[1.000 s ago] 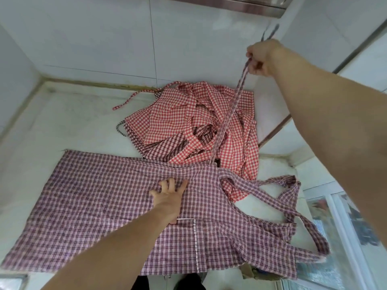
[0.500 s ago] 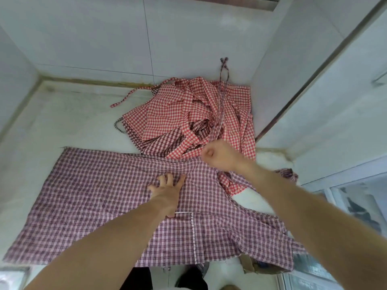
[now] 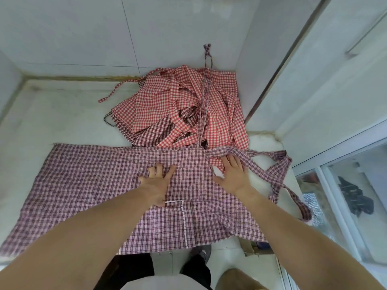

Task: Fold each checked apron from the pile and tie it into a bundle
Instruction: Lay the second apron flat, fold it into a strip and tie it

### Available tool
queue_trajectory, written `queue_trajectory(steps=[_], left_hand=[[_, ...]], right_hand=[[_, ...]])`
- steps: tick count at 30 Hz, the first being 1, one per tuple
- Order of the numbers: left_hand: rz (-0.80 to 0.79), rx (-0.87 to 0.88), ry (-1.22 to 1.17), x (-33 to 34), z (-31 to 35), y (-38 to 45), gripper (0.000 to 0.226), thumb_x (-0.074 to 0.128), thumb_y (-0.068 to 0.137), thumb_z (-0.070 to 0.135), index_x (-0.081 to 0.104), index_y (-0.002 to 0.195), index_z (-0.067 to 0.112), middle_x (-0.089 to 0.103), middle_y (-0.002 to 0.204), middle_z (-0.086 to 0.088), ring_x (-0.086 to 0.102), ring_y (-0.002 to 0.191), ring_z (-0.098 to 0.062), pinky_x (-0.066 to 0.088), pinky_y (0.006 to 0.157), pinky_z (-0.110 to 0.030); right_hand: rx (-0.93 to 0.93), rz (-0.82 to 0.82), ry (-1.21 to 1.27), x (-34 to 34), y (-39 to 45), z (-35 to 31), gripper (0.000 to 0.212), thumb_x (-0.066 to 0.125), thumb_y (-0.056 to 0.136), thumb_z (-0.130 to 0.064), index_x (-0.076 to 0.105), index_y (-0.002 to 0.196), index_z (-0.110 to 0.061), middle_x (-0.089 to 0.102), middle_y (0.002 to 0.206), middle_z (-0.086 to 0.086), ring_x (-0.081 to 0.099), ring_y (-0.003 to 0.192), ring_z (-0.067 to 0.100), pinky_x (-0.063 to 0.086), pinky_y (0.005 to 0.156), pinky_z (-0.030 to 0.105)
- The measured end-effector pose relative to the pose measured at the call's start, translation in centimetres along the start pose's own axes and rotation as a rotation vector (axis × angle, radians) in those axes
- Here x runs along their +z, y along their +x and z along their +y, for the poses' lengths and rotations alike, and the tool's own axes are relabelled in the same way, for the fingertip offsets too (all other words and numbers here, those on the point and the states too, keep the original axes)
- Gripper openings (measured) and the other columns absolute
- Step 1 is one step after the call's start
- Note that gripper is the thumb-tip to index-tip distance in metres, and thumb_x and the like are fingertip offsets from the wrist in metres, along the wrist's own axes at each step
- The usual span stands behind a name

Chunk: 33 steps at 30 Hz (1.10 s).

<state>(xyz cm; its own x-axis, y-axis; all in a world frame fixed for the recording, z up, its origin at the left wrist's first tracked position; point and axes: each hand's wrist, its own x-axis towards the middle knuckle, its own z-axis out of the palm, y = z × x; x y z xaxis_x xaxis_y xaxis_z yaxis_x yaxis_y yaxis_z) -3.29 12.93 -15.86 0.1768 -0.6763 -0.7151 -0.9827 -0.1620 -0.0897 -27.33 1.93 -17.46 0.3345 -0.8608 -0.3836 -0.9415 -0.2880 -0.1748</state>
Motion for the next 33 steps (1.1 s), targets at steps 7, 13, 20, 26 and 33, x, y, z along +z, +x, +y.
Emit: queue_trajectory(steps=[7, 13, 20, 26, 33], left_hand=[[0.041, -0.034, -0.026, 0.2, -2.2, -1.4, 0.132, 0.083, 0.076, 0.042, -0.021, 0.155, 0.021, -0.019, 0.16, -0.025, -0.009, 0.15, -0.042, 0.016, 0.115, -0.069], [0.207, -0.114, 0.038, 1.3, -0.1, -3.3, 0.092, 0.076, 0.082, 0.025, 0.02, 0.153, 0.007, 0.024, 0.15, -0.022, 0.031, 0.138, -0.036, 0.038, 0.11, -0.051], [-0.086, -0.213, -0.229, 3.2, 2.3, -4.6, 0.127, 0.065, 0.078, 0.069, -0.01, 0.154, -0.002, 0.003, 0.156, -0.029, 0.016, 0.143, -0.045, 0.032, 0.115, -0.053], [-0.145, -0.274, -0.198, 4.6, 3.2, -5.5, 0.153, 0.08, 0.064, 0.067, -0.036, 0.147, 0.011, -0.032, 0.153, -0.03, -0.007, 0.146, -0.049, 0.021, 0.108, -0.076], [-0.151, -0.289, -0.294, 5.0, 2.7, -4.6, 0.157, 0.085, 0.063, 0.061, -0.042, 0.142, 0.015, -0.042, 0.149, -0.026, -0.026, 0.144, -0.049, 0.015, 0.113, -0.073]], right_hand=[[-0.421, 0.272, 0.377, 2.8, -7.9, -2.7, 0.022, 0.059, 0.095, -0.03, 0.064, 0.11, -0.014, 0.054, 0.107, -0.001, 0.056, 0.088, 0.015, 0.052, 0.087, 0.039], [-0.411, 0.02, 0.153, 6.0, -10.8, -0.7, 0.082, 0.043, 0.082, -0.073, 0.047, 0.144, -0.019, 0.042, 0.144, 0.0, 0.037, 0.134, 0.02, 0.032, 0.114, 0.046], [-0.39, -0.091, 0.262, 5.2, -10.0, 0.7, 0.069, 0.065, 0.094, -0.036, 0.035, 0.153, -0.019, 0.016, 0.165, -0.003, 0.018, 0.15, 0.019, 0.016, 0.123, 0.038], [-0.165, 0.154, 0.21, 3.7, -10.8, 6.0, 0.059, 0.07, 0.083, -0.004, 0.056, 0.139, -0.016, 0.04, 0.152, 0.013, 0.037, 0.139, 0.033, 0.031, 0.116, 0.052], [0.291, 0.768, 0.46, 4.3, -15.3, 9.7, 0.05, 0.08, 0.078, -0.029, 0.051, 0.108, -0.001, 0.046, 0.117, 0.02, 0.045, 0.109, 0.037, 0.044, 0.095, 0.053]])
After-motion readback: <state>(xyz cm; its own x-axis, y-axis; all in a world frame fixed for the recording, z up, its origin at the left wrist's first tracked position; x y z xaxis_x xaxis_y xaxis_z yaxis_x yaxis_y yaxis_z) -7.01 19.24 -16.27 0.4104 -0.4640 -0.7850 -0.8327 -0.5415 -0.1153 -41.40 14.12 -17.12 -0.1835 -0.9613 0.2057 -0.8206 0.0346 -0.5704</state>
